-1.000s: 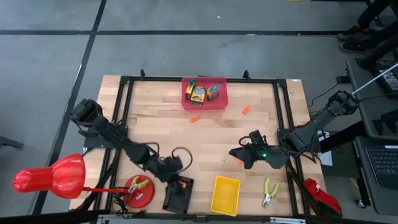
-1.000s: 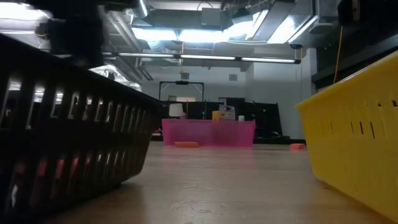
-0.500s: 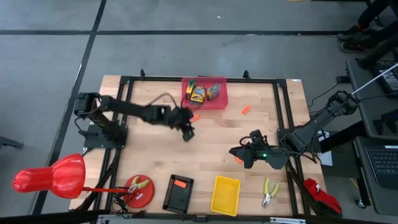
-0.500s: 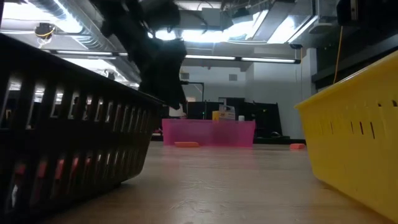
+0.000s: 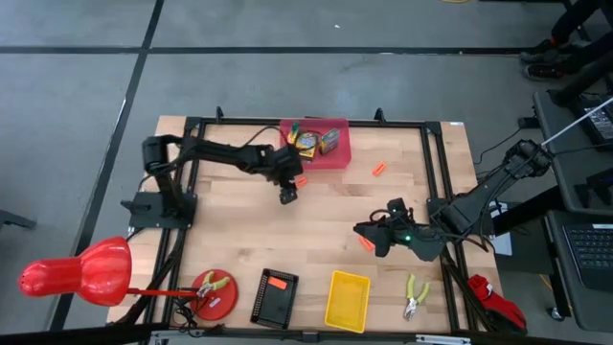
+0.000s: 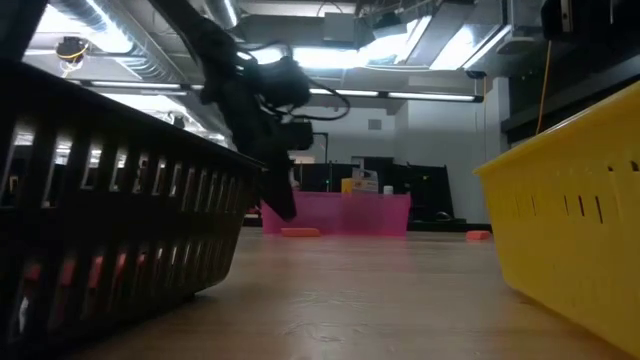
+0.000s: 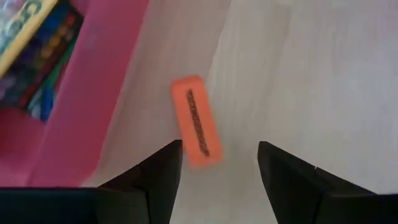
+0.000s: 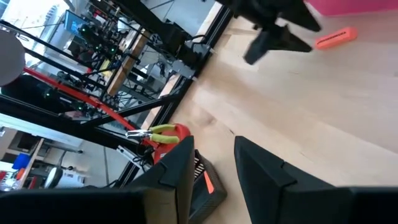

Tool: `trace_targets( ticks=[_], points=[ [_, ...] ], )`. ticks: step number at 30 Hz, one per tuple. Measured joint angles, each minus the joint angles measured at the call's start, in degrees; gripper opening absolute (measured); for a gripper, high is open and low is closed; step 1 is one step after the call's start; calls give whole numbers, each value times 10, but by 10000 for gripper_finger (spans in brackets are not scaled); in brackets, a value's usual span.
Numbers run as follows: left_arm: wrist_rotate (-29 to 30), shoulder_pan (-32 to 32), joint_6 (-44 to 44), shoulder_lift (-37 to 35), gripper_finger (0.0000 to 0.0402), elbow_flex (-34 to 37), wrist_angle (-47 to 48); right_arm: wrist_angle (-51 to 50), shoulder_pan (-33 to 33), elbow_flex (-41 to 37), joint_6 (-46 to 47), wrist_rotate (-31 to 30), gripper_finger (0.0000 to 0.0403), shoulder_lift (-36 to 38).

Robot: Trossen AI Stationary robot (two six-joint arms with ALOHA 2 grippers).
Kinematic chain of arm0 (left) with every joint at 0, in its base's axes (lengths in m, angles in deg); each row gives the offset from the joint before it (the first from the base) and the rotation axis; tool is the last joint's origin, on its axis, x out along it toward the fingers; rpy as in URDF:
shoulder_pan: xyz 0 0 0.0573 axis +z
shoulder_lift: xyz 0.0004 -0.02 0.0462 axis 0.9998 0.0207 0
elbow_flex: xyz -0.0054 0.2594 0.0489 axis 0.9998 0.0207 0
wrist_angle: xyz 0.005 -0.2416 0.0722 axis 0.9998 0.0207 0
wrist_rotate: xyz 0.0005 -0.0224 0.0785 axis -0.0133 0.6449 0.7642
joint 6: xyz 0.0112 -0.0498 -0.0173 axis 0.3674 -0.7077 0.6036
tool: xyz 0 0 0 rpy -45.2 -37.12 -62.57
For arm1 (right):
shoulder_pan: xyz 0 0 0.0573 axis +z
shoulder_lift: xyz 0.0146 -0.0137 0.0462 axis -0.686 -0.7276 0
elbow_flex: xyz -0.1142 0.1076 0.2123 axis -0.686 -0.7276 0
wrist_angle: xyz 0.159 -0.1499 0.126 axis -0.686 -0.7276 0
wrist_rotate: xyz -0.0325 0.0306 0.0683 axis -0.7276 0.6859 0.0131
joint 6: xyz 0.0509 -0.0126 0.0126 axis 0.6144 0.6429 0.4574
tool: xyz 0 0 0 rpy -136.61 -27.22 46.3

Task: Pick & Place School Supplies
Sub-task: Put the orange eraser into the black bin

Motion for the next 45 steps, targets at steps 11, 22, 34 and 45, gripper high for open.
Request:
trace_targets(
  ticks=[11, 22, 34, 45],
  points=[
    [59, -25, 13, 114, 198, -110, 71, -9, 26, 0, 30, -12, 117, 0],
    [3, -58, -80, 117, 61, -115, 103, -10, 45, 0, 36, -60, 117, 0],
    [-51, -148, -166, 12, 65, -111, 137, 3, 67, 0, 31, -91, 117, 0],
    [-57, -195, -254, -118, 62, -110, 187, 17, 72, 0, 27, -88, 117, 0]
  ],
)
